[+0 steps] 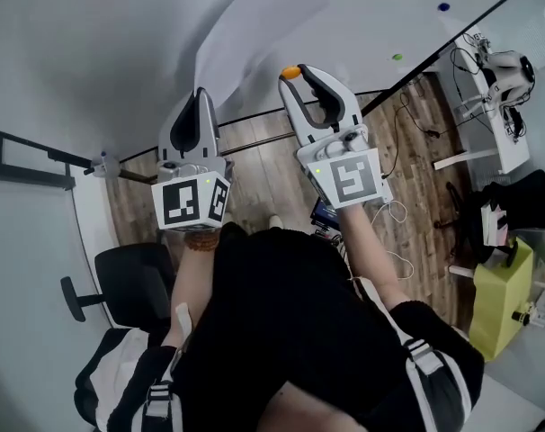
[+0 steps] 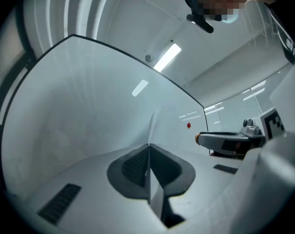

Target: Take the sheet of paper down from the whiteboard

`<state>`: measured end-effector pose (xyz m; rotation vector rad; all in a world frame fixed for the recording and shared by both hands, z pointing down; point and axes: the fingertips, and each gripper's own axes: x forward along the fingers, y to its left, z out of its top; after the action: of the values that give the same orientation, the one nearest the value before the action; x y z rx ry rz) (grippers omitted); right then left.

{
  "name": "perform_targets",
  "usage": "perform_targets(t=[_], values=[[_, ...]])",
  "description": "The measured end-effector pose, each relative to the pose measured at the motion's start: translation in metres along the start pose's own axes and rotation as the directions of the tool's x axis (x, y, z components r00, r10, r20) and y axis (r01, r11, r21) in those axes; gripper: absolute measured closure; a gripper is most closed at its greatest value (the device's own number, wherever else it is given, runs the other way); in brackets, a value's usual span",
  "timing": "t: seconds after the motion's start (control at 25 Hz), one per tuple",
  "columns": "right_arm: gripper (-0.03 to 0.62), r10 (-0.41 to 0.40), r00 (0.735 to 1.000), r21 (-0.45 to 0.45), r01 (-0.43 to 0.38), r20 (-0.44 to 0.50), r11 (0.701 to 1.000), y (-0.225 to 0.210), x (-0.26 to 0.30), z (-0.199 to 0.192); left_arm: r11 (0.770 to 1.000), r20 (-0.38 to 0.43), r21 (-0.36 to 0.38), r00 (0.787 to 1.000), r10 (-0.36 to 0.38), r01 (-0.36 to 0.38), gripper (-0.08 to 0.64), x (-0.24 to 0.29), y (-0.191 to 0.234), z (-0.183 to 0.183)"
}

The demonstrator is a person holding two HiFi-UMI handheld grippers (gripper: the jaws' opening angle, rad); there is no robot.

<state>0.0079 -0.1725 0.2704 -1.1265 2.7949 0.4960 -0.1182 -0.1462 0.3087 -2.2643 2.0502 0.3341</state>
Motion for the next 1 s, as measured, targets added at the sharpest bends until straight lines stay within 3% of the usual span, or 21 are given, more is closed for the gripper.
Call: perform_targets(t=[0.36,0.76,1.0], values=[[0.485,-0.039,0.999,0.044,0.040,-0.027,0.998,0.021,-0.005,-0.018,0.996,-0.049,0.055,0.996,0.071,-0.068,0.551,-0.014,0.003,-0.014],[0.485,-0.077,0.995,0.043,0.079,-0.058,0.996,0.040,0.000,-0.033,0.985,-0.072,0.148,0.992,0.102,-0.090,0.551,-0.021,0.008,-0.027],[0.486,-0.058,0.996,0.044,0.061,-0.071,0.997,0.060,0.000,-0.042,0.982,-0.095,0.155,0.988,0.122,-0.106,0.551,-0.023,0.010,-0.038]])
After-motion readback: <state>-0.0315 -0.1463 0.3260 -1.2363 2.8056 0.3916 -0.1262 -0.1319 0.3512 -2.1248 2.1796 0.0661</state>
